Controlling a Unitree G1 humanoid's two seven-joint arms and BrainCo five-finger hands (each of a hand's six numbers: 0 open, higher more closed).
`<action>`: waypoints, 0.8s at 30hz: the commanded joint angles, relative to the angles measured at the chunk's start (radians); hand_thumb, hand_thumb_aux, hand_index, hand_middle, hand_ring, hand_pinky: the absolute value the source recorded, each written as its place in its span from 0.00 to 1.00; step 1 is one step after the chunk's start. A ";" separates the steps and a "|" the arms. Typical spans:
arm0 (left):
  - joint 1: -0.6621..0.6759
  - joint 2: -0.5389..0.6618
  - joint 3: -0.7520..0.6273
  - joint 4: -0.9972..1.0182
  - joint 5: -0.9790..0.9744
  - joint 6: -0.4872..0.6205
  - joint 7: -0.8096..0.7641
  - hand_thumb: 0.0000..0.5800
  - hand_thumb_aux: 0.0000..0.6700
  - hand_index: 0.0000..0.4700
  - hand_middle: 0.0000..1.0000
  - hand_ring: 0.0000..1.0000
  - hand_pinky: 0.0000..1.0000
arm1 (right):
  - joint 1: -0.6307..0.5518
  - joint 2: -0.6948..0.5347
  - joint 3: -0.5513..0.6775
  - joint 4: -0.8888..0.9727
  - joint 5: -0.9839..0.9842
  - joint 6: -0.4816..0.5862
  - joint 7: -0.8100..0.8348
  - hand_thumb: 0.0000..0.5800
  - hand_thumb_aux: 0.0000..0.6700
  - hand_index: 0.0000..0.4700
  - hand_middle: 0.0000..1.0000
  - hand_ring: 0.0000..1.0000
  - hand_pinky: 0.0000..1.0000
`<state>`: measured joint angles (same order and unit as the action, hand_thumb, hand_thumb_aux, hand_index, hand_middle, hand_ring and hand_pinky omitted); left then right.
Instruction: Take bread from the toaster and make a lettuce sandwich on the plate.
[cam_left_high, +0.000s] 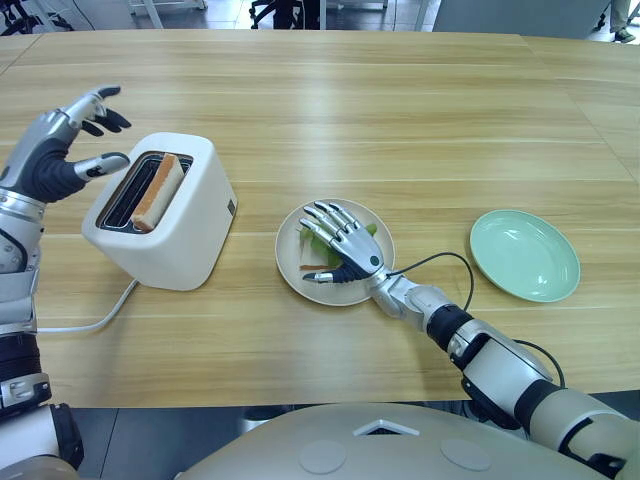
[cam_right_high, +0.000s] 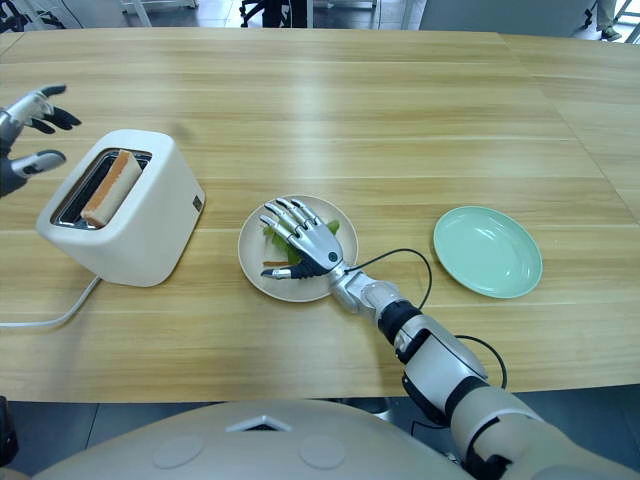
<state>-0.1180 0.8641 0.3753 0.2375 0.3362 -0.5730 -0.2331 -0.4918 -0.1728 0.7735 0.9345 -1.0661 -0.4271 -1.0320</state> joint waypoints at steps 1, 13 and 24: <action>0.036 0.034 -0.057 0.036 0.087 0.025 0.017 0.00 0.00 0.00 0.34 0.34 0.34 | 0.029 -0.025 -0.016 -0.041 0.029 -0.025 -0.027 0.00 0.00 0.00 0.00 0.00 0.00; 0.132 0.124 -0.103 0.037 0.144 0.098 0.016 0.00 0.00 0.00 0.35 0.35 0.35 | 0.078 -0.059 -0.057 -0.201 0.061 -0.053 -0.054 0.00 0.00 0.00 0.00 0.00 0.00; 0.178 0.152 -0.124 -0.013 0.112 0.079 -0.010 0.08 0.04 0.04 0.36 0.36 0.36 | 0.094 -0.077 -0.095 -0.237 0.080 -0.062 -0.044 0.00 0.00 0.00 0.00 0.00 0.00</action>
<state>0.0274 1.0136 0.2901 0.2275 0.4487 -0.4837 -0.2078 -0.4055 -0.2428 0.6941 0.7033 -0.9975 -0.4844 -1.0850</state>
